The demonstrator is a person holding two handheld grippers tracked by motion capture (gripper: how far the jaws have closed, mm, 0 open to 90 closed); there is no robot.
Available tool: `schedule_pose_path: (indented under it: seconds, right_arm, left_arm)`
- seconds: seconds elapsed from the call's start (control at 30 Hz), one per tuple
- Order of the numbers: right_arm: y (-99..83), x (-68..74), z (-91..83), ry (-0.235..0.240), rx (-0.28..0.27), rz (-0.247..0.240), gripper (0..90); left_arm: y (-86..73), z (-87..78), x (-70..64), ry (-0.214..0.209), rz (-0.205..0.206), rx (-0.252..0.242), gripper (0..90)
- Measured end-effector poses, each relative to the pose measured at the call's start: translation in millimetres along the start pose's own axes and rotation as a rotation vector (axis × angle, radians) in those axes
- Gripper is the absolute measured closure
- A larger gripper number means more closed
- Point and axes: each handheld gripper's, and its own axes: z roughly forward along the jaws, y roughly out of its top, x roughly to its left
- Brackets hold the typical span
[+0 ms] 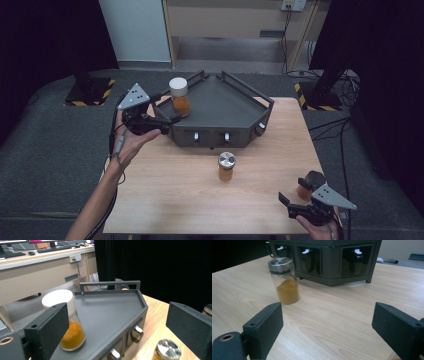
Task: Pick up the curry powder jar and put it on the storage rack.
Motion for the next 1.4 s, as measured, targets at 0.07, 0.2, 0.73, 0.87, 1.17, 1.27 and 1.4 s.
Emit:
schedule_pose_path:
  seconds: [0.07,0.2,0.73,0.87,1.17,1.27,1.4]
  right_arm:
    - [-0.1,-0.2,-0.2,-0.001,0.000,0.002,9.9]
    - [-0.1,-0.2,0.0,-0.001,0.000,0.001,9.9]
    - [0.1,0.4,0.1,-0.002,0.001,0.001,9.9]
    - [0.1,0.5,0.2,-0.002,0.001,-0.001,9.9]
    - [0.2,1.0,0.3,-0.003,0.000,-0.004,9.9]
    - [0.5,1.1,0.3,-0.002,0.003,-0.003,9.9]
    - [0.6,1.0,0.4,0.001,0.002,-0.005,9.9]
  left_arm:
    - [-12.5,-5.7,1.5,-0.019,-0.022,-0.020,3.9]
    - [-33.9,-14.5,0.2,-0.031,-0.038,-0.044,3.9]
    - [-102.3,-42.0,-9.8,-0.063,-0.095,-0.070,3.9]
    - [-115.8,-46.7,-12.3,-0.060,-0.098,-0.060,3.9]
    - [-144.6,-55.3,-18.8,-0.045,-0.119,-0.047,4.6]
    - [-152.7,-58.4,-20.3,-0.047,-0.122,-0.046,4.8]
    - [-168.5,-61.8,-23.3,-0.053,-0.140,-0.040,5.0]
